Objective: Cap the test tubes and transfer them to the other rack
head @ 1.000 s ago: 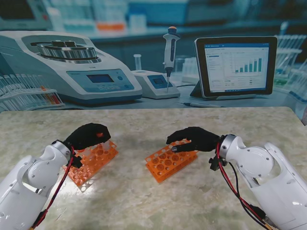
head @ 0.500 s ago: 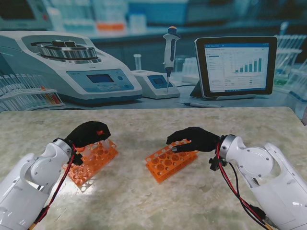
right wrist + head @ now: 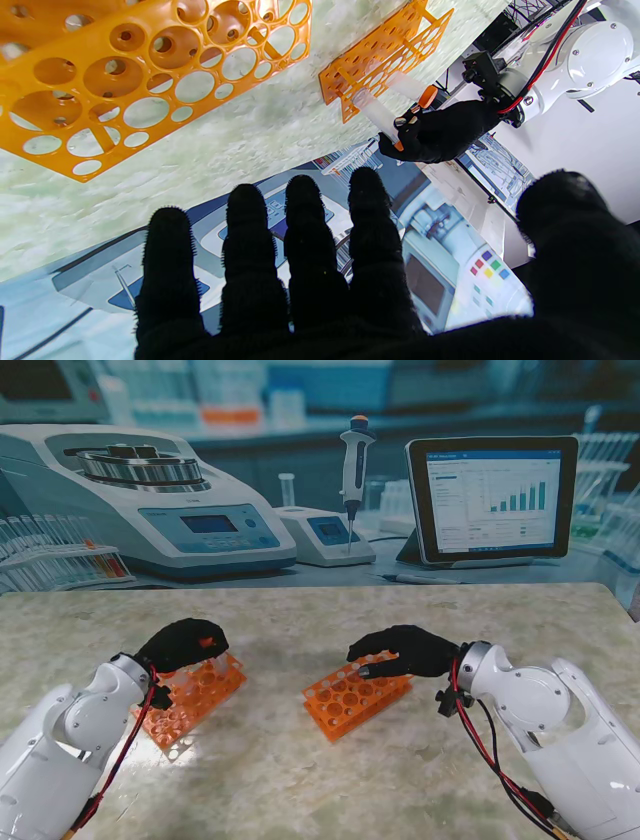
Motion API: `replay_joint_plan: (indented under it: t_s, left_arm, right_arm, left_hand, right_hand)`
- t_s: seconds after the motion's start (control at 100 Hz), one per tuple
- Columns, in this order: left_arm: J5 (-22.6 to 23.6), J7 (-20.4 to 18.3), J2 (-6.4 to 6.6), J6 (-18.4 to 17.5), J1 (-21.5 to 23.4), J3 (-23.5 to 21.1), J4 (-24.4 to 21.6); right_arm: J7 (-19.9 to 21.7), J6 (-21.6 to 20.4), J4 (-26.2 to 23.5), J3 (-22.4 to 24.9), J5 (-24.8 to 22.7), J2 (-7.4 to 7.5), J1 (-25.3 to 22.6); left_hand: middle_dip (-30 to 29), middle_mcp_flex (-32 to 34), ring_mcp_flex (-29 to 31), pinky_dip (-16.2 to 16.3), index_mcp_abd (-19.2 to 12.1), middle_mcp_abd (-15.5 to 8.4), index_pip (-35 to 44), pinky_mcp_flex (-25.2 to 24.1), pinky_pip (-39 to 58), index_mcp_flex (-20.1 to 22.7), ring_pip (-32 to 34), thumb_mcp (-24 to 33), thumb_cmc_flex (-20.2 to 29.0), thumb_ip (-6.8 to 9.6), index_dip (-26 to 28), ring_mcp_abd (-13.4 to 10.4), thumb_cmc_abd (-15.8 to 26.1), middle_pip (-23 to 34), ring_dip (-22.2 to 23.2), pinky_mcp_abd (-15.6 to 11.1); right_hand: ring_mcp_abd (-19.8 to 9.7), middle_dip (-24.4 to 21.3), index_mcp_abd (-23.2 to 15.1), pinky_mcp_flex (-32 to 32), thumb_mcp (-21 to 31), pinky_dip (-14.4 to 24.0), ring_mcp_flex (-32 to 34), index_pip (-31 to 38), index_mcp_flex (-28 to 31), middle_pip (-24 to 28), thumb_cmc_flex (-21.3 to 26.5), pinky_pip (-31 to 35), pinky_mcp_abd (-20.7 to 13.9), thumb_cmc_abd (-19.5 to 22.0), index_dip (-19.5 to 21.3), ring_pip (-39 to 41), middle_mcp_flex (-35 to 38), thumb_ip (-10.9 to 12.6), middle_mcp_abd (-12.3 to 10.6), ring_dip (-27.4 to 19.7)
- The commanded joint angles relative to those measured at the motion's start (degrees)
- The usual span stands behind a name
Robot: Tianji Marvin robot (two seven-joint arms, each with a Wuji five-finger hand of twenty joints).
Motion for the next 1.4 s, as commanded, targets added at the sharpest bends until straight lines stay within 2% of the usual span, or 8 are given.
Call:
replay_joint_plan:
  t_s: [0.0,0.22,0.41,0.54,0.61,0.85,1.11,1.39]
  left_arm:
    - [-0.5,-0.7,0.04,0.6,0.2,0.4,0.5]
    - [-1.3,-1.8,0.15,1.3,0.1,1.0,0.9]
    - [-0.2,-3.4,0.58,1.4,0.2,0.6,0.6]
    - [0.5,-4.4,0.84,1.4,0.5,0.3,0.1]
    - [0.7,-4.9,0.95,1.3,0.6,0.1,-0.1]
    - [1.2,-4.6,0.94,0.8,0.5,0.4,-0.4]
    - [0.7,-3.2,0.65,0.3,0.0,0.8,-0.3]
    - [0.1,-0.5,0.03,-0.7,-0.5,1.6,-1.6]
  right_arm:
    - [0.2,0.1,-0.2,-0.1,-0.1,-0.02,-0.4]
    - [0.2,0.0,-0.2,0.0,-0.2,0.00,-0.5]
    - [0.3,0.0,-0.2,0.1,-0.2,0.03,-0.5]
    - [0.3,-0.1,-0.1,0.1,-0.2,0.04,-0.5]
    - [0.3,-0.1,-0.1,0.1,-0.2,0.03,-0.5]
    - [0.3,-0.3,-0.1,0.3,-0.2,0.04,-0.7]
    - [0.2,-0.4,-0.3,0.6,-0.2,0.04,-1.0]
    - [-0.3,-0.7,-0.7,1.3,-0.4,-0.03,-1.8]
  left_hand:
    - [2.3,10.9,-0.2,1.6,7.1,-3.9,11.2,-0.9,-0.6,5.0,-2.5,17.9,8.2,3.52,-0.8,-3.7,11.0,16.0,0.7,1.8]
    - [1.3,10.2,-1.3,-0.3,10.2,-2.5,-9.8,-7.3,-7.6,2.1,-17.9,14.8,8.1,2.64,-23.0,3.6,5.4,3.0,0.2,3.7]
    - [-0.8,8.8,-6.6,-4.5,10.0,-2.6,-22.4,-16.6,-18.1,-2.7,-32.6,-2.7,7.6,7.73,-38.8,4.4,3.4,-12.5,0.1,5.1]
    - [-13.4,2.9,-11.1,-10.1,8.1,-3.3,-26.1,-23.8,-26.9,-3.9,-42.6,-7.6,3.6,8.25,-42.1,7.2,3.0,-10.2,-10.6,7.7]
    - [-31.0,-0.7,-14.9,-13.8,7.2,-3.5,-29.0,-27.9,-33.1,-4.5,-51.9,-10.2,1.0,8.21,-43.8,10.0,2.6,-10.6,-18.7,8.7]
    - [-43.5,-6.9,-24.4,-27.0,8.2,-2.1,-40.4,-36.8,-52.5,-6.2,-67.7,-12.1,-8.7,7.38,-51.3,15.7,4.5,-17.5,-39.2,11.0]
    - [-49.8,-10.3,-32.8,-37.2,11.0,-0.6,-44.0,-40.9,-68.2,-9.0,-71.6,-14.7,-13.9,6.83,-56.3,16.3,9.5,-20.1,-47.7,10.2]
    - [-51.6,-11.9,-34.1,-39.7,15.3,-0.2,-47.4,-41.8,-74.0,-11.4,-71.9,-15.0,-15.9,6.83,-58.1,15.1,13.4,-20.7,-49.6,8.2]
  right_hand:
    - [-0.9,0.2,-0.9,-0.8,-0.5,0.5,0.5,-0.1,1.2,-0.6,0.0,-0.6,0.2,0.1,0.8,-1.1,1.0,-0.6,-1.5,0.0]
    - [-0.9,0.2,-1.0,-0.8,-0.5,0.5,0.3,-0.1,1.2,-0.6,0.0,-0.6,0.1,0.1,0.8,-1.2,1.0,-0.6,-1.5,0.0]
    - [-0.7,0.2,-1.0,-0.8,-0.5,0.5,0.4,-0.1,1.1,-0.6,-0.1,-0.6,0.2,0.1,0.7,-1.2,1.0,-0.6,-1.5,0.0]
    - [-0.8,0.2,-1.0,-0.9,-0.5,0.5,0.3,-0.1,1.1,-0.6,-0.1,-0.7,0.1,0.1,0.7,-1.2,1.1,-0.6,-1.6,0.0]
    - [-0.8,0.2,-1.0,-0.9,-0.5,0.5,0.3,-0.1,1.1,-0.6,-0.1,-0.7,0.1,0.1,0.7,-1.2,1.0,-0.6,-1.5,0.0]
    - [-0.7,0.2,-1.0,-0.9,-0.5,0.5,0.3,-0.1,1.2,-0.6,-0.1,-0.7,0.1,0.0,0.8,-1.2,1.0,-0.6,-1.5,0.0]
    - [-0.7,0.2,-1.0,-0.9,-0.5,0.5,0.2,-0.1,1.1,-0.6,-0.2,-0.7,0.2,0.1,0.7,-1.2,1.0,-0.6,-1.6,-0.1]
    - [-0.7,0.2,-1.0,-1.0,-0.5,0.5,0.1,-0.2,1.0,-0.7,-0.2,-0.8,0.1,0.1,0.7,-1.3,0.9,-0.7,-1.6,-0.1]
